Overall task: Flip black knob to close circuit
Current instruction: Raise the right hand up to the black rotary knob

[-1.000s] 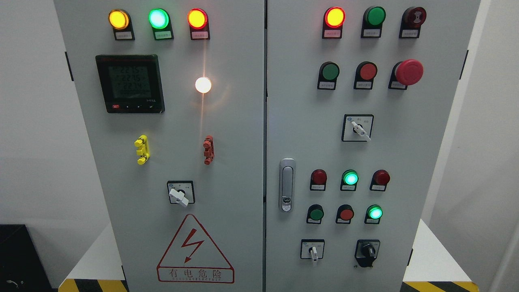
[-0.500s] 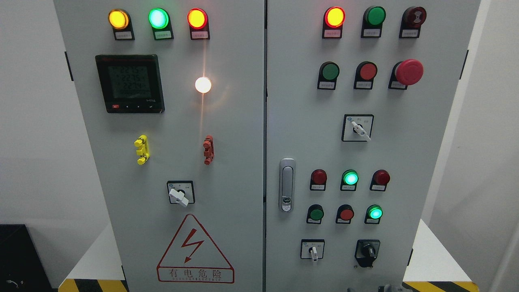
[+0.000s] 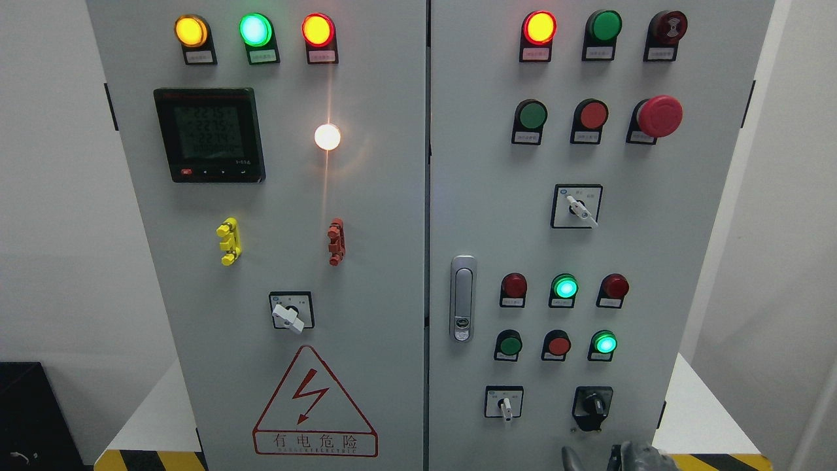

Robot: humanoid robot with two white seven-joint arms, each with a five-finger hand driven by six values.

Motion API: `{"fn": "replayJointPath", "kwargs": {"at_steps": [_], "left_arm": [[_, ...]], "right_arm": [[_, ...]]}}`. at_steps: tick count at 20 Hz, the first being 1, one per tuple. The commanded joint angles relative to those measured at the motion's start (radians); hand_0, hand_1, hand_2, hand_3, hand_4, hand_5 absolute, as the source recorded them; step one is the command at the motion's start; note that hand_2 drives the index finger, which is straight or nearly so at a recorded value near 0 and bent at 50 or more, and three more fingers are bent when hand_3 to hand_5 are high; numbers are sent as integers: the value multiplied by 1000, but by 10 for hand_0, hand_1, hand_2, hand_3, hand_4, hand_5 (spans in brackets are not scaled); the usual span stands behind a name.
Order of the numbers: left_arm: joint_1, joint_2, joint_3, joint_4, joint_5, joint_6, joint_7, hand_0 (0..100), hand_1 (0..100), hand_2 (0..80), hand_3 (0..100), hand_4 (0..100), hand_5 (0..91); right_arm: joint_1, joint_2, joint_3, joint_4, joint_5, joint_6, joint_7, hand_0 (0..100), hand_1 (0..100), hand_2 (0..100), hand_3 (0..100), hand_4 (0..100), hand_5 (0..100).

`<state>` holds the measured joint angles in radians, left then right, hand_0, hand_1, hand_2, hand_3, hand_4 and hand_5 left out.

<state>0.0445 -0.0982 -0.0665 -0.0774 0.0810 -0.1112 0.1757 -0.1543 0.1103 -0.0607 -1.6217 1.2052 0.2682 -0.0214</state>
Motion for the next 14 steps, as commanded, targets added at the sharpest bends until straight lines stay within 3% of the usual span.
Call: {"fn": "replayJointPath", "kwargs": {"at_steps": [1,5,14], "left_arm": [[0,0,-1,-1,0,-1,-1,120,556,0,0,0,0],[0,0,1,1,0,-1,-1,120,556,0,0,0,0],[0,0,1,-1,0,-1,-1,120,556,0,0,0,0]], "right_arm": [[-24,-15,-2,2,-1,12,20,0,19,901,1000,985,988],[-40,-37,-1,2,-1,26,31,0,19,901,1000,985,988],[-45,-43,4,-9,-6,40,34,0,19,901,1000,986,989]]}}
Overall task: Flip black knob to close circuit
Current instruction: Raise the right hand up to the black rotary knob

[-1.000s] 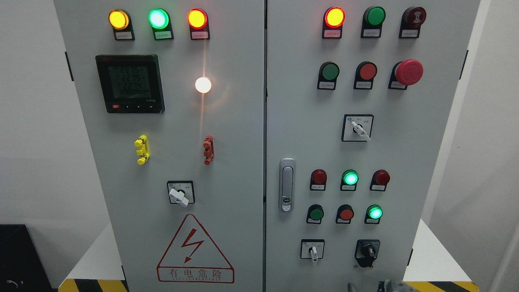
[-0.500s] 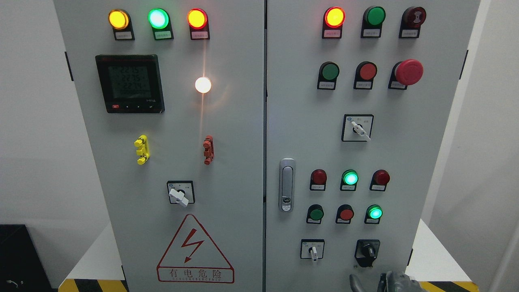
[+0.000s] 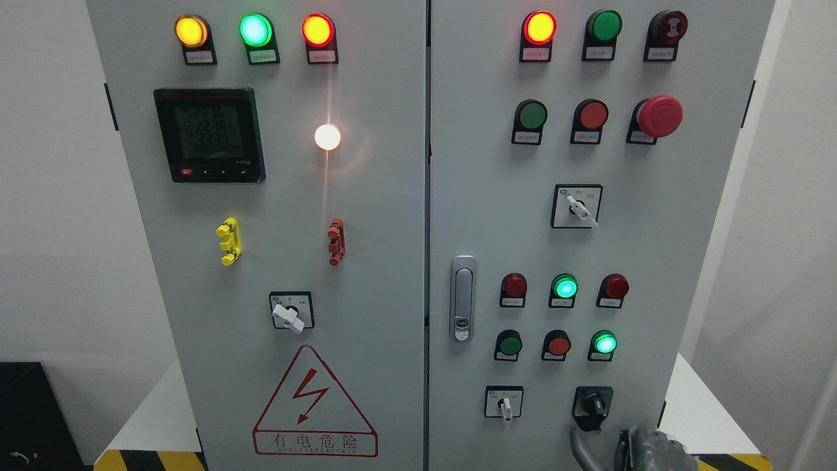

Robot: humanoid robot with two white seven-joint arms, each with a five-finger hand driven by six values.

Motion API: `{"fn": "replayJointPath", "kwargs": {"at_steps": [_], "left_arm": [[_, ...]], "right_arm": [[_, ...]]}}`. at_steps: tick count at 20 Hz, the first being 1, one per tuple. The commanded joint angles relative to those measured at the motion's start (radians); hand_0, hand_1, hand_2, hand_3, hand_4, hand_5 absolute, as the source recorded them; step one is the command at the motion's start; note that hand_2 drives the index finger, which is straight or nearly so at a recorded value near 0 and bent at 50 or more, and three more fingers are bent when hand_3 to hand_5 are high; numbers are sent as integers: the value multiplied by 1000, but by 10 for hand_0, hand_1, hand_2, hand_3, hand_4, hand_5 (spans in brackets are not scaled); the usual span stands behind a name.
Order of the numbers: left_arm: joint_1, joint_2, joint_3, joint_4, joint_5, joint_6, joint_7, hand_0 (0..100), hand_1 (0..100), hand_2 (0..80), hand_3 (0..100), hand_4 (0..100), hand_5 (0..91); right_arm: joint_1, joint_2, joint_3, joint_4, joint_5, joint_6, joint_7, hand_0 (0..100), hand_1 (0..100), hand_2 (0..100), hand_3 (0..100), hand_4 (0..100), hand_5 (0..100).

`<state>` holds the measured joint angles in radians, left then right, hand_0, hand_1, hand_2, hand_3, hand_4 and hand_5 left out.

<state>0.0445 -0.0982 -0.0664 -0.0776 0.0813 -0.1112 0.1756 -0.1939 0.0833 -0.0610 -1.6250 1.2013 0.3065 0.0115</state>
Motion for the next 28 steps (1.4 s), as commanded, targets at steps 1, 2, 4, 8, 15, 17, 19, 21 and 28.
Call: {"fn": "replayJointPath", "kwargs": {"at_steps": [1,2,4,8,15,17,19,21,28], "left_arm": [[0,0,-1,-1,0,-1,-1,120,556,0,0,0,0],[0,0,-1,1,0,-1,-1,120,556,0,0,0,0],[0,0,-1,-1,0,-1,-1,120,556,0,0,0,0],[0,0,-1,-1,0,-1,-1,120,556,0,0,0,0],[0,0,-1,1,0,-1,-1,120,556,0,0,0,0],[0,0,0,-1,0,-1,-1,120,556,0,0,0,0],[0,0,0,-1,0,-1,-1,120,556,0,0,0,0],[0,0,0,1,0,-1,-1,120,556,0,0,0,0],[0,0,-1,-1,0,-1,-1,120,556,0,0,0,0]], "right_arm": [[-7,-17,6,-6,-2,3,2,0,19,902,1000,986,989],[-9,-17,6,-6,0,3,2,0,19,901,1000,986,989],[-16,-17,7,-1,0,9,2,0,19,901,1000,987,989],[-21,-17,9,-1,-2,17,2,0,19,901,1000,987,989],[-35,-17,7,8,0,22,2,0,20,902,1000,989,991],[-35,-19,7,8,0,23,2,0,21,901,1000,990,991],[-33,-19,6,10,0,23,1,0,21,902,1000,990,991],[-32,-28,6,10,0,23,1,0,22,901,1000,990,991],[-29,-40,0,8,0,25,1,0,29,898,1000,991,992]]}}
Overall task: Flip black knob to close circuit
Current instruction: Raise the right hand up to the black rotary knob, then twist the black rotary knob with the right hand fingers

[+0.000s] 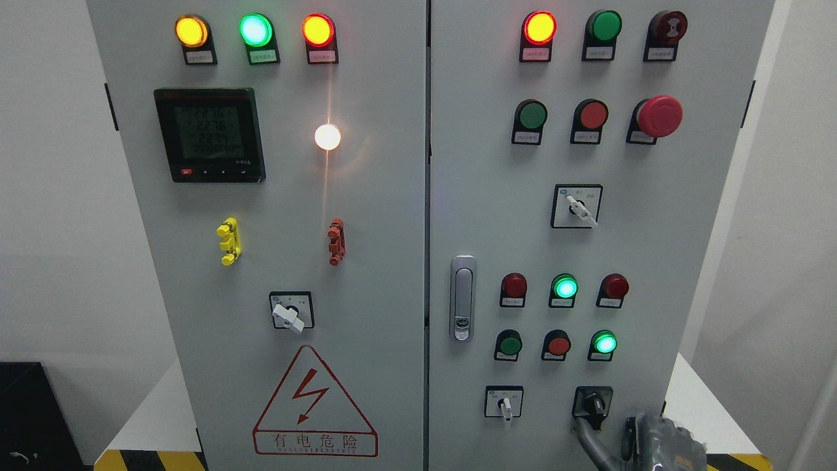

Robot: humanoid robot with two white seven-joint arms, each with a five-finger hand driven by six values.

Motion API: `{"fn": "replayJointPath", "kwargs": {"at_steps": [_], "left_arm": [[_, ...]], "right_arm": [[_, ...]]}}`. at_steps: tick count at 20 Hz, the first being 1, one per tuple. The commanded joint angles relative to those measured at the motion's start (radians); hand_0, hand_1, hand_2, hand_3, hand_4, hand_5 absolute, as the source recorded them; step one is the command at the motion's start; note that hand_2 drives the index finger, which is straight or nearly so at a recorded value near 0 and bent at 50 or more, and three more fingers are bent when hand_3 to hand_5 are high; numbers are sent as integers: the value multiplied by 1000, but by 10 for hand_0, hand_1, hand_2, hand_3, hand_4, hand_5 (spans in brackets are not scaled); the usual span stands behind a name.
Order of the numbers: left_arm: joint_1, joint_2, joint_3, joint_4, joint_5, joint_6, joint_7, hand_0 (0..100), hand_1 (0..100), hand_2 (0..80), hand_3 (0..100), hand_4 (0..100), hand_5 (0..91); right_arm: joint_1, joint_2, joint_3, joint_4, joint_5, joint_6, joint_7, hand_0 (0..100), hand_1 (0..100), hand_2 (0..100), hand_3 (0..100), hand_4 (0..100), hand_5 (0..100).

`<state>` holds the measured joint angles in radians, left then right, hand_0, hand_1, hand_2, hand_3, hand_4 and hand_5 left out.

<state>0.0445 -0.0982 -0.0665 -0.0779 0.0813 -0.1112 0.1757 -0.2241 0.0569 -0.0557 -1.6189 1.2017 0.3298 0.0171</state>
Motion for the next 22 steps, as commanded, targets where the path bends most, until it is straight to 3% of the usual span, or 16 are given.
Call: {"fn": "replayJointPath", "kwargs": {"at_steps": [1,22], "left_arm": [[0,0,1,0,0,-1,-1,120,556,0,0,0,0],[0,0,1,1,0,-1,-1,120,556,0,0,0,0]], "right_arm": [[2,-14,-6,2,-1,3,-5,0,30,898,1000,991,992],[3,-35,-32,-9,-13,14,-8,0,33,889,1000,983,991]]}}
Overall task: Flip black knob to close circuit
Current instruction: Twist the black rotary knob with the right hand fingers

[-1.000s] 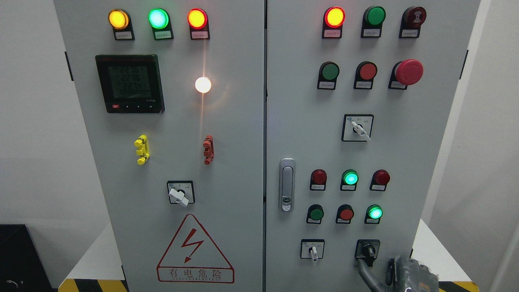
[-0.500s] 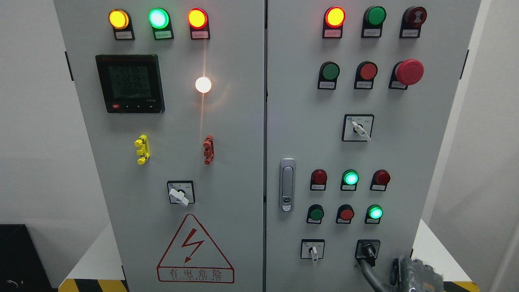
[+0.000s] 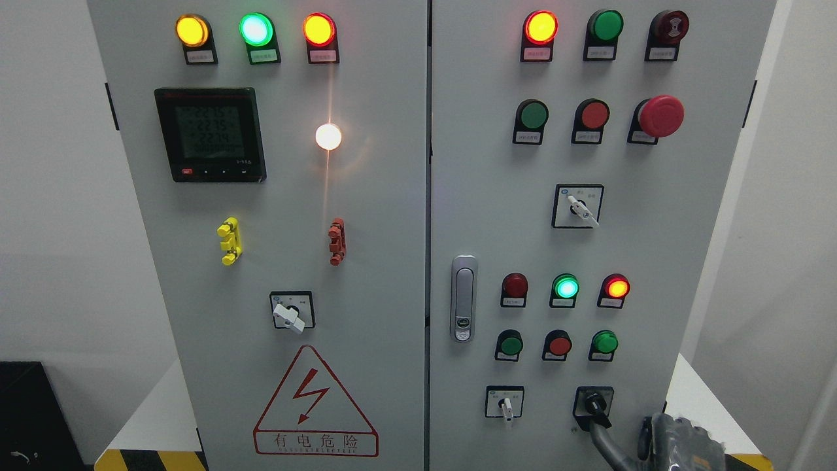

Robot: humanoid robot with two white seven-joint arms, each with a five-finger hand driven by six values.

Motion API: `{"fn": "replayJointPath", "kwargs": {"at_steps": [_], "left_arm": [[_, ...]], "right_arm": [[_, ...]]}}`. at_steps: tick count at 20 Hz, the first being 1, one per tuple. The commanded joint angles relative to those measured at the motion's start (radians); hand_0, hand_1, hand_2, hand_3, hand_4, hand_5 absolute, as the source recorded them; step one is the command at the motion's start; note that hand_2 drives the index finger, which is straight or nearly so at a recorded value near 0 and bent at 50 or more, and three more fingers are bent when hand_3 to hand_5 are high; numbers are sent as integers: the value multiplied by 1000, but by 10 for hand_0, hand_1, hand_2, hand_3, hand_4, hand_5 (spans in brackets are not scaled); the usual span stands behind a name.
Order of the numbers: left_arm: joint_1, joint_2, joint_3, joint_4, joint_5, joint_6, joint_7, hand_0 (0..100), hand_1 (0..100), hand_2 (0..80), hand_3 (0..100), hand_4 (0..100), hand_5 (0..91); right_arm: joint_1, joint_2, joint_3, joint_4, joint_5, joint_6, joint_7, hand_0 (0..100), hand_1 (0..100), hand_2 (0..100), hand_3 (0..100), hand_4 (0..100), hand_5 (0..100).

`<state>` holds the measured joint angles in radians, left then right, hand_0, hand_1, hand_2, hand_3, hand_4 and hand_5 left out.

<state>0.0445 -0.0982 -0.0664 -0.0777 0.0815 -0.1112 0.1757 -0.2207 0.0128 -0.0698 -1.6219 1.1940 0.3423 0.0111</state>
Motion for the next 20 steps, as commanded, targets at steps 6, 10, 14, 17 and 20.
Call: {"fn": "replayJointPath", "kwargs": {"at_steps": [6,10,14,17,20], "left_arm": [[0,0,-1,-1,0,-1,-1,120,556,0,0,0,0],[0,0,-1,-1,0,-1,-1,120,556,0,0,0,0],[0,0,-1,1,0,-1,-1,120,556,0,0,0,0],[0,0,0,-1,0,-1,-1,120,556,0,0,0,0],[0,0,-1,-1,0,-1,-1,120,556,0,0,0,0]], "right_arm": [[-3,10,-16,-16,-17,1,-3,0,29,886,1000,981,991],[-3,10,-16,-18,-17,1,-5,0,28,886,1000,980,991],[-3,10,-13,-24,-28,1,-6,0,26,883,1000,978,990],[-2,10,-8,-24,-43,1,-10,0,25,883,1000,978,990],[0,9,-5,-24,-45,1,-10,0,25,884,1000,978,990]]}}
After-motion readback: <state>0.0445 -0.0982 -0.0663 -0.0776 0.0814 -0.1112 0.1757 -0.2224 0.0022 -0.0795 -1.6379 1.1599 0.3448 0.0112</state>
